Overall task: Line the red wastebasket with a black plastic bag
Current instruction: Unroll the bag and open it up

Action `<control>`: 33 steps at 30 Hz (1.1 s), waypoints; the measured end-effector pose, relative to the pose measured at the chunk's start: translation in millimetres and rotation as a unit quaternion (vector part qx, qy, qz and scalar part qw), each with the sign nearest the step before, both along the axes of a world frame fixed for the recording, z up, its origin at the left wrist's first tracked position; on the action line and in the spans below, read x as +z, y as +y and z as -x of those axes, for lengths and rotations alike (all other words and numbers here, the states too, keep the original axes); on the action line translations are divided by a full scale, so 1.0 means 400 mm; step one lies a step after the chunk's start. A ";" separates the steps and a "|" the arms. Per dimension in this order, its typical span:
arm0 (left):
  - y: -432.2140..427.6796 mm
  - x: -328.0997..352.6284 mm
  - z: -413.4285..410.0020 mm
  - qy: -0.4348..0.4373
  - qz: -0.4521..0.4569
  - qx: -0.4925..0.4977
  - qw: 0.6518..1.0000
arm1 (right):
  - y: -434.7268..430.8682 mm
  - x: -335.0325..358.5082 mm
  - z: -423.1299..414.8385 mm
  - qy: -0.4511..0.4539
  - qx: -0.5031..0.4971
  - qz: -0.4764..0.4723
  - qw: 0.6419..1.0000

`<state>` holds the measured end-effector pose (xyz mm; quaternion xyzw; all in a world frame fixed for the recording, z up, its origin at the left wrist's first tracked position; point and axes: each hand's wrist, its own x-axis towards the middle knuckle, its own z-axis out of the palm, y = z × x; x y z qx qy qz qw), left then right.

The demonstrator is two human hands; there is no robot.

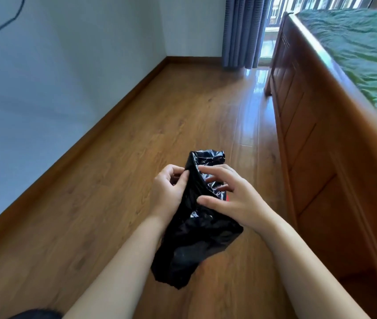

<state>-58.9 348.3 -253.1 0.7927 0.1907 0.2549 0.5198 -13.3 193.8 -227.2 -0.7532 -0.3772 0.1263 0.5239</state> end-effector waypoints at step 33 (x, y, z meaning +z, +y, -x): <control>0.032 0.107 0.145 0.095 -0.095 -0.150 0.980 | 0.080 -0.009 0.036 -0.021 -0.118 -0.037 0.992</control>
